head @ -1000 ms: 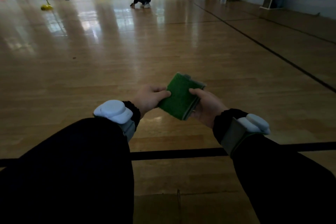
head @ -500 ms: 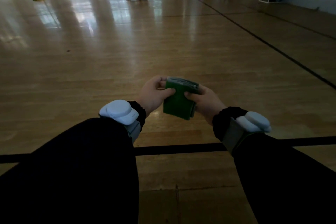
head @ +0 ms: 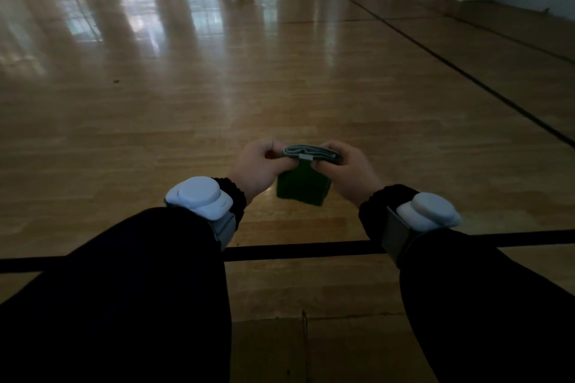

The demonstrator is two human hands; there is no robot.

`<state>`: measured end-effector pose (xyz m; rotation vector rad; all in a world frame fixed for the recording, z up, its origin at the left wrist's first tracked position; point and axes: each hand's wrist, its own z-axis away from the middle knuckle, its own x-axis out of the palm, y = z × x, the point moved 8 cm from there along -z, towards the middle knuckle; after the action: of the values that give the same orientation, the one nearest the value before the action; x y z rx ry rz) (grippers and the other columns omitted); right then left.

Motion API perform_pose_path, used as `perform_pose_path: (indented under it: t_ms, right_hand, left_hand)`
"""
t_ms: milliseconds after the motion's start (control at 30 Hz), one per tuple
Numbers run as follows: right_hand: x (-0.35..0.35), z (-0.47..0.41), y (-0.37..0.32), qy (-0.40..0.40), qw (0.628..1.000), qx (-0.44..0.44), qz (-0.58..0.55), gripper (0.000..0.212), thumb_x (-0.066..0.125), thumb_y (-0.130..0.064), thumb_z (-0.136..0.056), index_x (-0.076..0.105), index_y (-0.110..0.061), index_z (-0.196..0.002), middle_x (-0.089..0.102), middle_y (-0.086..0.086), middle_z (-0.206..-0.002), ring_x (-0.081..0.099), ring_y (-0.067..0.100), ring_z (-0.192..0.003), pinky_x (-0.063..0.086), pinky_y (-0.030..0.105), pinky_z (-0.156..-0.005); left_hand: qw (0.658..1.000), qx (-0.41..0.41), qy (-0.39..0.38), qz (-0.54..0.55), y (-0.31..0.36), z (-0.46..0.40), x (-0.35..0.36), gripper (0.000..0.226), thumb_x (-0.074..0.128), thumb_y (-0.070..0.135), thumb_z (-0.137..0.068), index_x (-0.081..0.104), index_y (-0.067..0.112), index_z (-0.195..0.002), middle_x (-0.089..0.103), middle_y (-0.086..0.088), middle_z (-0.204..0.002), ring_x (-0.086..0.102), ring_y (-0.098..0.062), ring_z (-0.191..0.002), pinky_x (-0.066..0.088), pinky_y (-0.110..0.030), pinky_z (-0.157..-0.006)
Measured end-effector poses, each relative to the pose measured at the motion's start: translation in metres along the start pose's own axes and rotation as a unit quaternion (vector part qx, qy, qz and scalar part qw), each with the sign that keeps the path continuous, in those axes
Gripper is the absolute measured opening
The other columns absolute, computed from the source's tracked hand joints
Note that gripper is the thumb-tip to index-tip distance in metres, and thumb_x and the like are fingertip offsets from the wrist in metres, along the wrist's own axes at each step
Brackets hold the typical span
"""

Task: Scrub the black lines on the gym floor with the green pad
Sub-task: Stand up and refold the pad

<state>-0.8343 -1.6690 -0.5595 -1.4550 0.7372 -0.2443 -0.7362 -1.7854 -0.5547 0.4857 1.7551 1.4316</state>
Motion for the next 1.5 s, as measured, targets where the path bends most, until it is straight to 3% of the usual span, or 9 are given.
perform_pose_path:
  t_ms: [133, 333, 500, 767, 967, 1033, 1100, 1233, 1500]
  right_hand:
    - [0.005, 0.004, 0.007, -0.028, 0.999, 0.039, -0.020, 0.017, 0.057, -0.008, -0.092, 0.058, -0.021, -0.082, 0.058, -0.003, -0.082, 0.055, 0.012, -0.076, 0.042, 0.022, -0.067]
    - [-0.001, 0.001, 0.021, -0.017, 0.995, 0.054, -0.081, 0.031, 0.069, -0.007, -0.083, 0.050, -0.031, -0.090, 0.055, -0.004, -0.106, 0.059, 0.021, -0.103, 0.050, 0.035, -0.090]
    - [-0.012, 0.007, -0.011, 0.106, 0.962, -0.156, 0.195, 0.031, 0.075, -0.010, -0.076, 0.054, -0.029, -0.087, 0.048, -0.003, -0.118, 0.047, 0.019, -0.116, 0.038, 0.032, -0.097]
    - [-0.009, 0.000, 0.001, 0.075, 0.938, -0.135, 0.309, 0.015, 0.070, -0.032, -0.083, 0.058, -0.026, -0.077, 0.054, 0.001, -0.127, 0.041, 0.021, -0.123, 0.029, 0.031, -0.099]
    - [-0.013, -0.004, 0.028, 0.023, 0.986, 0.014, 0.167, 0.032, 0.064, -0.030, -0.088, 0.045, -0.022, -0.064, 0.058, 0.003, -0.126, 0.050, 0.020, -0.119, 0.036, 0.035, -0.101]
    - [-0.005, -0.002, 0.045, 0.013, 0.995, 0.079, 0.060, 0.032, 0.062, -0.026, -0.090, 0.042, -0.020, -0.066, 0.063, 0.007, -0.100, 0.056, 0.022, -0.095, 0.042, 0.038, -0.087]
    - [0.009, 0.000, 0.060, -0.010, 0.990, 0.130, -0.048, 0.029, 0.059, -0.022, -0.092, 0.041, -0.021, -0.070, 0.050, 0.002, -0.078, 0.048, 0.018, -0.078, 0.036, 0.032, -0.074]
    - [0.030, 0.009, 0.086, -0.031, 0.949, 0.212, -0.232, 0.024, 0.053, -0.002, -0.093, 0.039, -0.018, -0.081, 0.053, 0.005, -0.097, 0.056, 0.023, -0.087, 0.046, 0.038, -0.081]
    - [0.012, 0.000, 0.139, 0.063, 0.964, 0.237, -0.106, 0.024, 0.057, -0.008, -0.092, 0.037, -0.021, -0.089, 0.047, 0.009, -0.103, 0.051, 0.020, -0.080, 0.044, 0.031, -0.061]
  left_hand:
    - [0.994, -0.041, -0.065, 0.076, -0.011, 0.008, 0.014, 0.012, 0.065, 0.005, -0.086, 0.056, 0.013, -0.088, 0.067, -0.007, -0.094, 0.060, -0.023, -0.091, 0.047, -0.039, -0.088]
    - [0.997, -0.032, -0.019, 0.075, -0.021, 0.008, 0.001, 0.012, 0.062, 0.004, -0.088, 0.063, 0.015, -0.083, 0.069, -0.009, -0.096, 0.064, -0.025, -0.095, 0.051, -0.041, -0.091]
    - [0.997, -0.029, -0.007, 0.077, -0.021, 0.006, -0.002, 0.011, 0.061, 0.002, -0.088, 0.061, 0.012, -0.085, 0.068, -0.008, -0.093, 0.063, -0.022, -0.090, 0.051, -0.039, -0.088]
    - [1.000, -0.005, -0.013, 0.018, -0.019, 0.006, -0.001, 0.020, 0.064, 0.004, -0.086, 0.058, 0.019, -0.076, 0.065, 0.000, -0.082, 0.060, -0.015, -0.078, 0.047, -0.029, -0.075]
    - [0.997, -0.041, -0.001, 0.066, -0.034, 0.010, 0.010, 0.021, 0.063, 0.010, -0.089, 0.050, 0.016, -0.073, 0.061, -0.005, -0.083, 0.058, -0.020, -0.080, 0.046, -0.030, -0.072]
    - [0.995, -0.050, 0.005, 0.089, -0.039, 0.011, 0.016, 0.023, 0.061, 0.010, -0.090, 0.047, 0.016, -0.073, 0.059, -0.005, -0.080, 0.057, -0.018, -0.076, 0.044, -0.028, -0.067]
    - [0.993, -0.062, 0.018, 0.095, -0.045, 0.011, 0.019, 0.022, 0.061, 0.011, -0.091, 0.045, 0.015, -0.075, 0.058, -0.008, -0.081, 0.056, -0.022, -0.078, 0.045, -0.033, -0.068]
    - [0.988, -0.092, 0.040, 0.116, -0.059, 0.013, 0.021, 0.012, 0.060, 0.016, -0.092, 0.049, 0.010, -0.090, 0.062, -0.014, -0.096, 0.062, -0.031, -0.094, 0.053, -0.047, -0.086]
    - [0.942, -0.291, -0.060, 0.158, -0.127, 0.033, 0.077, 0.061, 0.067, 0.017, -0.085, 0.032, 0.015, -0.135, 0.052, -0.013, -0.126, 0.058, -0.032, -0.110, 0.052, -0.051, -0.092]
